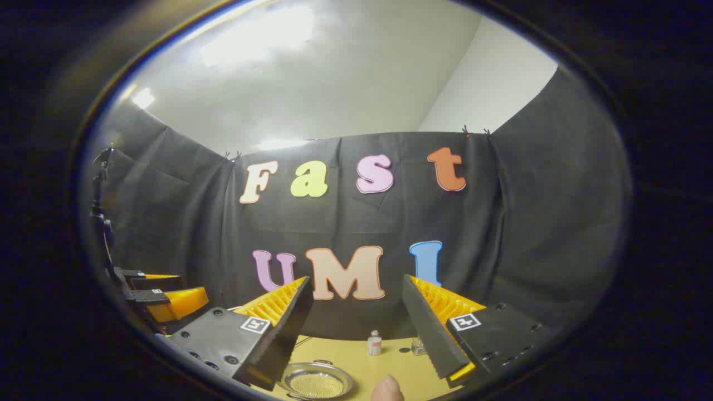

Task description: First push the handle of the pot to place it horizontally, then grasp the pot with both hands and set it on the induction cooktop.

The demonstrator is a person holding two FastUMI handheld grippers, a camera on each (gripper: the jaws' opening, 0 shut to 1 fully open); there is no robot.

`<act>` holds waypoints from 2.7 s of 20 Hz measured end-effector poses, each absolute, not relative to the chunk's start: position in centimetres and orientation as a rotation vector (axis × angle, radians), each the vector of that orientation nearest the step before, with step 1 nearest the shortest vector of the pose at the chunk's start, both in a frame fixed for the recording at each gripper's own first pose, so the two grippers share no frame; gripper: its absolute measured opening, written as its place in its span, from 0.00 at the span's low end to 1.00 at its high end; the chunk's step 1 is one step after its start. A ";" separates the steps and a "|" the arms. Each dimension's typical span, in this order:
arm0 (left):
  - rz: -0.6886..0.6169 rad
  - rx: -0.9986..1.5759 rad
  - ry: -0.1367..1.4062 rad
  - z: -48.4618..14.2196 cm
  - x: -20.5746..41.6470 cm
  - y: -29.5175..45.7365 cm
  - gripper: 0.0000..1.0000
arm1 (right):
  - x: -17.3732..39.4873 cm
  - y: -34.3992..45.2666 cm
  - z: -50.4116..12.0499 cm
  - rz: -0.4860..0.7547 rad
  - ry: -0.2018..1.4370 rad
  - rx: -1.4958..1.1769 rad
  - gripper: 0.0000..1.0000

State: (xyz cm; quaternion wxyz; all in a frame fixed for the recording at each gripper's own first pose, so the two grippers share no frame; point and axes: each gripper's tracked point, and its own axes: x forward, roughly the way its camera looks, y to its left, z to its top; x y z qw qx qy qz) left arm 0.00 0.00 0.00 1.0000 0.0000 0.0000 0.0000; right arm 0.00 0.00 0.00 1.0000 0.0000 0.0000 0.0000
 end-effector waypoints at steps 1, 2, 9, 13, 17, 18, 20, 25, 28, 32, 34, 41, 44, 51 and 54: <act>0.007 -0.005 0.011 -0.3 -0.1 0.0 0.91 | 0.2 -1.0 -0.8 -0.027 0.015 -0.021 0.95; 0.014 -0.006 0.023 -0.8 -0.3 0.1 0.91 | 0.0 -2.3 -1.7 -0.062 0.031 -0.049 0.95; 0.055 0.028 0.028 -0.9 -0.9 1.2 0.94 | 0.2 -2.6 -2.7 -0.091 0.049 -0.143 0.96; 0.071 0.033 0.041 -1.3 -0.9 2.0 0.94 | 0.4 -1.8 -3.0 -0.071 0.050 -0.131 0.96; 0.071 0.070 0.034 -1.1 -1.2 2.8 0.95 | 0.8 -0.3 -4.6 -0.036 0.077 -0.118 0.96; 0.072 0.077 0.031 -1.1 -1.3 3.1 0.92 | 0.8 0.2 -5.0 -0.024 0.090 -0.105 0.96; 0.076 0.079 0.032 -1.5 -1.6 3.7 0.91 | 1.1 1.5 -5.8 -0.002 0.114 -0.075 0.96; 0.074 0.051 0.045 -2.5 -2.4 6.5 0.92 | 1.1 5.3 -8.3 0.022 0.173 -0.033 0.96; 0.065 0.062 0.041 -3.1 -3.0 8.8 0.91 | 1.0 8.7 -11.1 0.052 0.256 0.002 0.96; 0.047 0.060 0.059 -4.8 -3.4 10.8 0.92 | 1.0 12.5 -14.5 0.082 0.358 0.043 0.92; 0.041 0.047 0.065 -5.1 -3.4 11.6 0.92 | 1.2 13.3 -15.5 0.071 0.378 0.014 0.80; 0.100 0.016 0.105 -7.5 -2.3 14.5 0.92 | 2.2 15.0 -20.8 0.074 0.468 -0.062 0.39; 0.138 0.017 0.132 -8.6 -1.6 14.9 0.91 | 3.1 15.6 -23.8 0.121 0.531 -0.041 0.24; 0.215 0.032 0.160 -9.3 1.8 14.9 0.95 | 3.9 16.2 -32.6 0.239 0.719 0.035 0.00; 0.252 0.037 0.190 -10.3 2.6 14.6 0.92 | 3.9 16.8 -35.9 0.300 0.785 0.062 0.00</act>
